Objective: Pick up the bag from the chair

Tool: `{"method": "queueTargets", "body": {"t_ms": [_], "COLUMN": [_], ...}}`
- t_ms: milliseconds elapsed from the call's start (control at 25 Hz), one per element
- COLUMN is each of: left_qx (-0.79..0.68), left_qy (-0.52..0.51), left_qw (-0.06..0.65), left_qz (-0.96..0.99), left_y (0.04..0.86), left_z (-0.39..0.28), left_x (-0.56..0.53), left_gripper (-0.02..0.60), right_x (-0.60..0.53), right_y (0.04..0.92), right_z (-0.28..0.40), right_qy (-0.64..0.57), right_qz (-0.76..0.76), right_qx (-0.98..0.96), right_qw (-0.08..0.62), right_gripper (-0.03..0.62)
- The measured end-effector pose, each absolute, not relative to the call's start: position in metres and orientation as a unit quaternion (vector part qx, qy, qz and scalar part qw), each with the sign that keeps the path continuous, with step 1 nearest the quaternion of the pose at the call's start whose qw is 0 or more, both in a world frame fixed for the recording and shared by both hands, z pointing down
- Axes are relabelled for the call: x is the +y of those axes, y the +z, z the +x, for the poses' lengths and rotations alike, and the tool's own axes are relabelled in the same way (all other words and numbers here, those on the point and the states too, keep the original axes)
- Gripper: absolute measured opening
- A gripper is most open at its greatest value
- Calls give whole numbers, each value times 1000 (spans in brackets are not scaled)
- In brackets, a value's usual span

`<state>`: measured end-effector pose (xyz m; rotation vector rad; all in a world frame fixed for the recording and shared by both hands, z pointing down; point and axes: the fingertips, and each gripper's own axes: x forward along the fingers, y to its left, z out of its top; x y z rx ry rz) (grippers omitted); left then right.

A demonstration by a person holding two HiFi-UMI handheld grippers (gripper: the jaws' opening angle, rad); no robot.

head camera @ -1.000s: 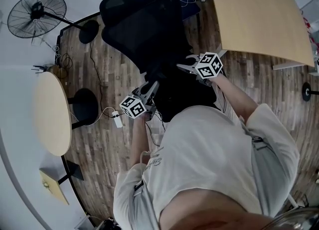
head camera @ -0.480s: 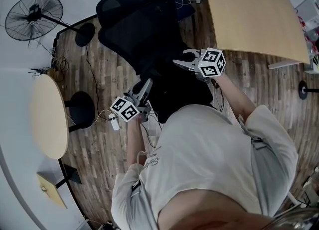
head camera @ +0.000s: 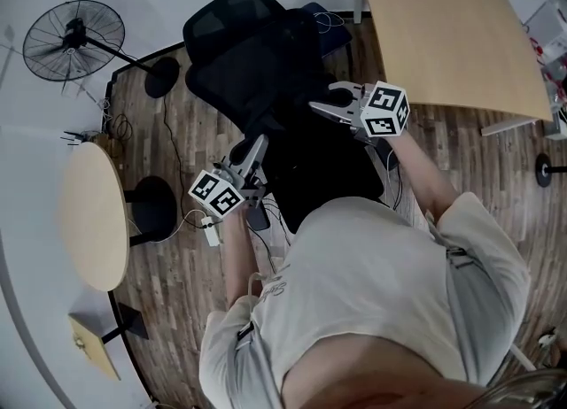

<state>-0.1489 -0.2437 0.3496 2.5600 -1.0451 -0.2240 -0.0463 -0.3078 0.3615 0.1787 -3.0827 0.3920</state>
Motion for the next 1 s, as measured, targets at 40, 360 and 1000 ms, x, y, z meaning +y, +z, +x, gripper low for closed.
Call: {"method": "queueTargets", "body": {"t_ms": [40,360,1000], "left_qx": [-370,-365,-365], "left_qy": [-79,-94,-88], "left_qw": [177,148,117], "left_qz": [909,914,919], "left_y": [346,318,298], "left_z": [-150,-143,-148], "left_x": [-244,-247,-240], "left_gripper": [51,49,49], "right_x": [-308,-310,-300], "right_y": [356,330,309], "right_z": [-47,-41,-43], "right_qy": [118,45,33], "right_qz": [58,81,96], "right_qx": [-991,-996,-995], "right_qw": [12,17,-4], "right_gripper": [28,28,26]}}
